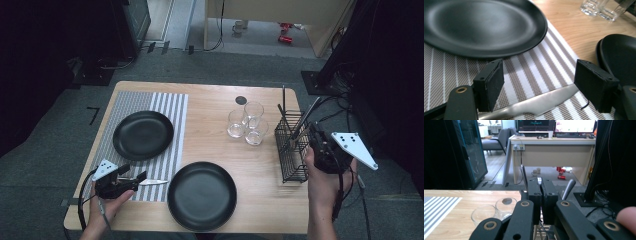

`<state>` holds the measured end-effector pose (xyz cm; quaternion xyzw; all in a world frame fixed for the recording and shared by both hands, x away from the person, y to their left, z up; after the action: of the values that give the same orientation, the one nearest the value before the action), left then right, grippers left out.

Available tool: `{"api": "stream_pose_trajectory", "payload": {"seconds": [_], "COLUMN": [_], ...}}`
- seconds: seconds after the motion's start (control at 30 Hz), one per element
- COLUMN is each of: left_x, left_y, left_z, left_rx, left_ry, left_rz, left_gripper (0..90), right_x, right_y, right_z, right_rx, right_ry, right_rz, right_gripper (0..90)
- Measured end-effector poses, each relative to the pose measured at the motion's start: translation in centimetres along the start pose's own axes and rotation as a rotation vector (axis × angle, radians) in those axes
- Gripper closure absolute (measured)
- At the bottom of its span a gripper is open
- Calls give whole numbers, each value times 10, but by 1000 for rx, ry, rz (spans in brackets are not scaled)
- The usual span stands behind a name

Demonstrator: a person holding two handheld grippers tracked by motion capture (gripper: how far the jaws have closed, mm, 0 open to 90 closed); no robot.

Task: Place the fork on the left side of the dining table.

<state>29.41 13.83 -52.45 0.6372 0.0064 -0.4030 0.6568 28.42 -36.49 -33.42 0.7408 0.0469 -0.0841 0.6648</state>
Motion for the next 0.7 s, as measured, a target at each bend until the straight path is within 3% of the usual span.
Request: {"api": "stream_pose_trajectory", "payload": {"seconds": [0.1, 0.4, 0.7], "left_x": [-1, -1, 3], "left_y": [7, 21, 35], "left_z": [3, 8, 24], "left_rx": [13, -5, 32], "left_ry": [8, -7, -27], "left_rz": [10, 41, 52], "left_gripper": [243, 242, 241], "right_x": [-5, -15, -16], "right_y": [9, 32, 36], "right_z": [-6, -25, -50], "right_rx": [1, -14, -24], "right_ry": [9, 35, 103], "right_rz": [15, 49, 55], "right_gripper": [886, 886, 886]}}
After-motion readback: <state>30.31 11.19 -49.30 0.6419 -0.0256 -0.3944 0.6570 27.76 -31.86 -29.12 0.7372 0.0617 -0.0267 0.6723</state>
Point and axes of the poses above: each handheld gripper's, and its own axes: x roughly forward along the jaws, y roughly out of its top, z roughly to its right, the point moved 7 cm from there along x, roughly forward along the jaws, and after that the axes turned 3 degrees about x, right-handed, at the moved point
